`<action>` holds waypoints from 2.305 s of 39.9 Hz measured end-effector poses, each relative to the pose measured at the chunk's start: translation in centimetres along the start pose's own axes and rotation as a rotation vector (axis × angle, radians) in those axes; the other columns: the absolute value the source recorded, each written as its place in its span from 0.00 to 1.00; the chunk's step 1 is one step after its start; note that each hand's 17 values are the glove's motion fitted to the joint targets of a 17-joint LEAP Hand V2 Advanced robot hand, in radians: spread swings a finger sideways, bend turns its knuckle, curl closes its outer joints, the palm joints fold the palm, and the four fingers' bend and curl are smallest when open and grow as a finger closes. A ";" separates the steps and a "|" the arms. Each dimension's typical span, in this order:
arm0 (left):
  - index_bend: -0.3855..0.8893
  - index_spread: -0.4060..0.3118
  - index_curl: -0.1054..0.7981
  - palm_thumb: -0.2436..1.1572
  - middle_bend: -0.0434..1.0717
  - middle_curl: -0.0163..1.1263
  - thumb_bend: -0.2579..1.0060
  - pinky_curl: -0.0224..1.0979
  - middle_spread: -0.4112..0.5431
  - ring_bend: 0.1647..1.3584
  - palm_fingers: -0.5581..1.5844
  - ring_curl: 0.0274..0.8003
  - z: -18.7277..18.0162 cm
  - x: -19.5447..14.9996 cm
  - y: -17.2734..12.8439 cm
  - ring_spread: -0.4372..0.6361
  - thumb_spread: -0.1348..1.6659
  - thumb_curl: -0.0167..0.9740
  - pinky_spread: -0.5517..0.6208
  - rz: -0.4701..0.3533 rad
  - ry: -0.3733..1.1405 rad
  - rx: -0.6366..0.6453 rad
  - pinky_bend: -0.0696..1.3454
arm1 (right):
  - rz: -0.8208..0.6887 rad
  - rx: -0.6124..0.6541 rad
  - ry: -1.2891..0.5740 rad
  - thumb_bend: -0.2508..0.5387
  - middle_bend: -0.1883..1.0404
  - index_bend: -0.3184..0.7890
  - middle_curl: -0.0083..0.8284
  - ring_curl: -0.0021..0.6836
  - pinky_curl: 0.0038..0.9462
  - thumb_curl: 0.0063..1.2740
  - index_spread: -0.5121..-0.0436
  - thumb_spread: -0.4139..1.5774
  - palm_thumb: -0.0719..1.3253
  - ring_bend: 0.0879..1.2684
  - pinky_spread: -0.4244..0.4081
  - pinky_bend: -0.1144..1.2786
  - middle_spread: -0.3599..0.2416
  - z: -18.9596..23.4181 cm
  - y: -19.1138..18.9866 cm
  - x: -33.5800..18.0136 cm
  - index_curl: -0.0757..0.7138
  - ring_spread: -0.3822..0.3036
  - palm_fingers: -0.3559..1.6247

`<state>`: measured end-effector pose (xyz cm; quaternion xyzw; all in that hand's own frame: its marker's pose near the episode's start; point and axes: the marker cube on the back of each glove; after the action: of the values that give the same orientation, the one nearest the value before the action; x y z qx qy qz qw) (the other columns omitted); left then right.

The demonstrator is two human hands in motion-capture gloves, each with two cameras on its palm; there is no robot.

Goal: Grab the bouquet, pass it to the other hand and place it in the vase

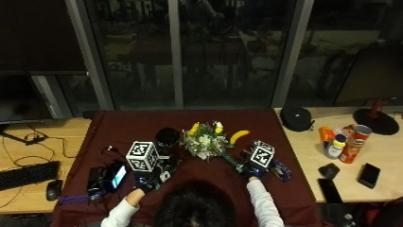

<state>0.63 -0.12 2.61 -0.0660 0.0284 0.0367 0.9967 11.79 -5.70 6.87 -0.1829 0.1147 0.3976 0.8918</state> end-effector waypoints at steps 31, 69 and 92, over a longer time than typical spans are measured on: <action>0.40 0.71 0.33 0.28 0.26 0.31 0.19 0.32 0.76 0.46 0.28 0.31 -1.0 0.3 2.9 0.78 0.70 0.28 0.80 0.094 0.084 -0.085 0.40 | -0.046 0.497 0.047 0.46 0.42 0.40 0.59 0.66 0.42 0.30 0.64 0.81 0.75 0.53 0.21 0.58 0.36 2.4 -0.1 -2.6 0.43 0.26 0.85; 0.33 0.79 0.25 0.44 0.23 0.31 0.20 0.35 0.76 0.53 0.31 0.34 -6.1 16.1 -13.4 0.67 0.66 0.34 0.65 0.227 1.014 0.272 0.51 | -0.860 0.288 -1.234 0.30 0.87 0.79 0.79 0.89 0.60 0.42 0.64 0.60 0.76 0.83 0.28 0.68 0.36 -4.2 9.2 -16.0 0.79 0.29 0.88; 0.54 0.32 0.42 0.64 0.56 0.43 0.23 0.37 0.20 0.53 0.95 0.42 -4.2 20.2 -16.1 0.15 0.61 0.41 0.20 0.191 0.982 0.520 0.50 | -1.055 0.569 -1.178 0.28 0.87 0.75 0.77 0.89 0.63 0.50 0.65 0.57 0.76 0.85 0.28 0.68 0.37 -0.1 12.3 -19.7 0.83 0.30 0.85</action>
<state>21.75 -15.18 -0.72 0.1754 0.5029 0.0835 0.8422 -10.36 -11.32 10.78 0.2568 -0.3743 -0.0852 0.8869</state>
